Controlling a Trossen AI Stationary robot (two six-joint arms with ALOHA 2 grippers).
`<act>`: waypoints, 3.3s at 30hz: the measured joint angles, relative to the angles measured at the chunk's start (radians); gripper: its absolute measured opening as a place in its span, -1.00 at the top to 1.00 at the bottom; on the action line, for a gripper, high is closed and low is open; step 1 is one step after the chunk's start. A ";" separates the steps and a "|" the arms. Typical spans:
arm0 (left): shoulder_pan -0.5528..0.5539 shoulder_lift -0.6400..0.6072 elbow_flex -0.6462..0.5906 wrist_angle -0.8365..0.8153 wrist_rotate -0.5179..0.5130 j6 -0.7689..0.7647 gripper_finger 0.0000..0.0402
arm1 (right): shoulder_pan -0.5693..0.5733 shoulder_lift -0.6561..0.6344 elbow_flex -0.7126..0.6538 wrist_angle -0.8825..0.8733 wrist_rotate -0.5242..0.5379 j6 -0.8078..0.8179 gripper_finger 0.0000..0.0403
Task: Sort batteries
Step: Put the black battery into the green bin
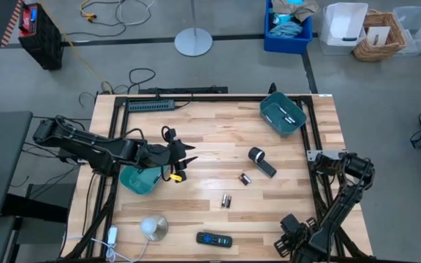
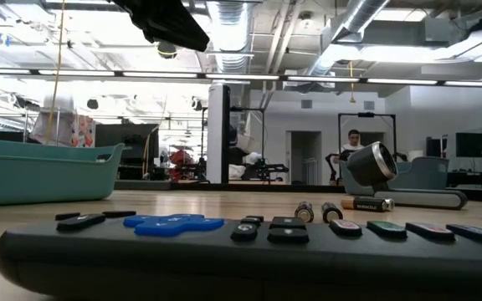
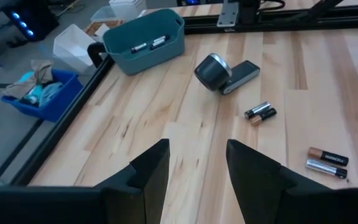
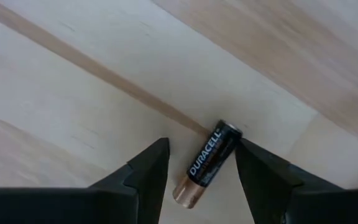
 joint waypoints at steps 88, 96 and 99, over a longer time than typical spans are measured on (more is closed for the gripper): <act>-0.128 -0.621 -0.318 0.167 0.010 0.001 0.23 | -0.823 0.017 0.268 0.867 0.353 -2.055 0.85; -0.159 -0.784 -0.370 0.193 -0.023 0.056 0.23 | -0.953 0.139 0.268 1.291 0.122 -2.158 0.84; -0.162 -0.802 -0.374 0.195 -0.024 0.079 0.23 | -0.982 0.208 0.275 1.431 0.078 -2.152 0.84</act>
